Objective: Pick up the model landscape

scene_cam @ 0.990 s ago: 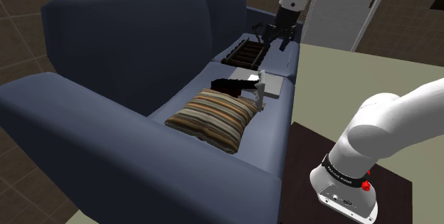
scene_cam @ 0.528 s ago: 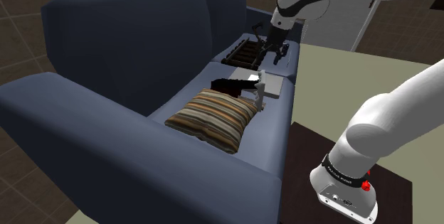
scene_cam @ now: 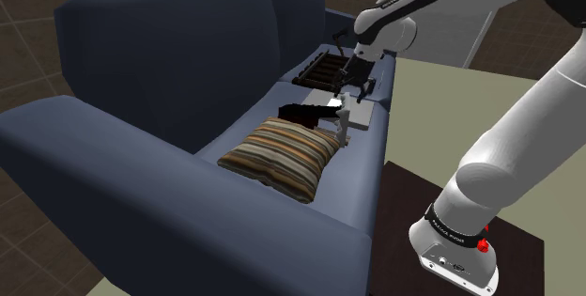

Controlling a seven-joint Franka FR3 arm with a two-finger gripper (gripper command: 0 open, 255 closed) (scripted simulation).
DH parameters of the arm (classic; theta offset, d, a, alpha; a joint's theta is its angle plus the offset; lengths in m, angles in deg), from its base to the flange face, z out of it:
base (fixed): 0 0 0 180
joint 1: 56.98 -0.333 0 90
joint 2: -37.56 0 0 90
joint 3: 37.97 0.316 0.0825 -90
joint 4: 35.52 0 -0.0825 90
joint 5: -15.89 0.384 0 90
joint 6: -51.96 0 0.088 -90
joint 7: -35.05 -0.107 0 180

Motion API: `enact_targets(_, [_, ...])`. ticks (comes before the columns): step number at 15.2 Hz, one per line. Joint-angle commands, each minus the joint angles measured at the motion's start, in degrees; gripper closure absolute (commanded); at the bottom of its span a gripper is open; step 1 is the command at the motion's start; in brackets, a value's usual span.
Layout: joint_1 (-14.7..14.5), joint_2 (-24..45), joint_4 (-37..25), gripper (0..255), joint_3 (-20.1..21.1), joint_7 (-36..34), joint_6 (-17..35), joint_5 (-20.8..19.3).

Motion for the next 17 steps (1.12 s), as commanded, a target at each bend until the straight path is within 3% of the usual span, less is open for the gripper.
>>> enact_targets(1, [-0.1,1.5,0.3,0,-0.2,0.4,1.5,1.1])
enact_targets(8, [-0.4,4.2,2.0,0,-0.4,2.6,5.6,3.1])
enact_targets(9, [-0.4,4.4,1.9,255,-0.4,2.7,5.6,3.2])
enact_targets(17, [-0.5,4.2,2.0,255,-0.4,2.6,5.6,3.2])
